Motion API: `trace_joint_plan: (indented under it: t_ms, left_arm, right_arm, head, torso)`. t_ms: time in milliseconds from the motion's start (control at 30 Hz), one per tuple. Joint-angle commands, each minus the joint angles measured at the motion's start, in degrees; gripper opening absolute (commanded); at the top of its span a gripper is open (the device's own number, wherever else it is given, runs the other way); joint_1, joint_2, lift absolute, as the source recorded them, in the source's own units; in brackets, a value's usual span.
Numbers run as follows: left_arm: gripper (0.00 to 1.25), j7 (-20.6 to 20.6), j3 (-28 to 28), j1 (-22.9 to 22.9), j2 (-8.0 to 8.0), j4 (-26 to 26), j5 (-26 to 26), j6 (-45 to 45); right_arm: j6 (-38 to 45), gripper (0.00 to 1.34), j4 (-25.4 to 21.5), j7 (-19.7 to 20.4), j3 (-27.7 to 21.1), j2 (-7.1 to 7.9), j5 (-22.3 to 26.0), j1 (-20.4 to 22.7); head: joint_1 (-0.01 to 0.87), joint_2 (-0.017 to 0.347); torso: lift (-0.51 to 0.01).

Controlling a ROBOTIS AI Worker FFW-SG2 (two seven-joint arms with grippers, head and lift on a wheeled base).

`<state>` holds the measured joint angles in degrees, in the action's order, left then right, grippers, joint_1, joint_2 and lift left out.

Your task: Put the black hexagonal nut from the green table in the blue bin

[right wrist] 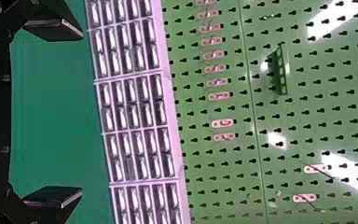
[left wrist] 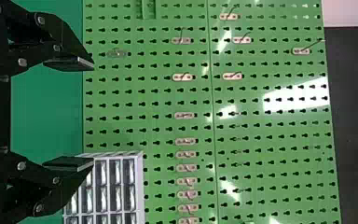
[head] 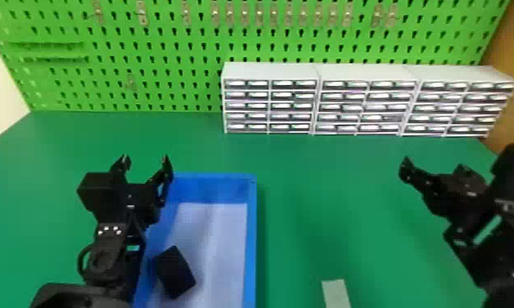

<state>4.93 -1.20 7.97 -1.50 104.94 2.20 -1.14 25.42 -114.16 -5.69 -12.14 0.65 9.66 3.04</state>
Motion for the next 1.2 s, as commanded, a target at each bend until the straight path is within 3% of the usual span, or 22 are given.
trace_joint_plan:
  t_ms: [0,433,633,833,1167]
  left_arm:
    - [0.73,0.00,0.14,0.29,0.01,0.00,-0.26,0.00]
    - [0.73,0.08,-0.12,0.64,0.01,0.00,-0.53,-0.09]
    - [0.73,0.00,-0.47,0.90,0.01,0.00,-0.44,0.00]
    - [0.73,0.00,-0.65,0.90,0.01,0.00,-0.62,0.00]
    - [0.73,0.00,-0.91,0.73,0.01,0.00,-0.62,0.00]
  right_arm:
    - [-3.09,1.21,-0.27,0.86,2.21,0.58,-1.75,2.94]
    - [-14.25,1.21,1.13,10.18,8.28,1.73,-3.86,8.47]
    - [-14.96,1.21,1.13,12.90,10.56,1.81,-8.25,9.18]
    - [-17.59,1.21,2.80,17.91,14.78,3.31,-9.75,8.83]
    - [-17.59,1.21,4.30,18.17,16.54,3.48,-8.96,8.04]
  head:
    - [0.657,0.057]
    - [0.657,0.057]
    - [0.657,0.057]
    - [0.657,0.057]
    - [0.657,0.057]
  torso:
    - [-0.095]
    - [-0.095]
    - [-0.095]
    - [-0.095]
    - [-0.095]
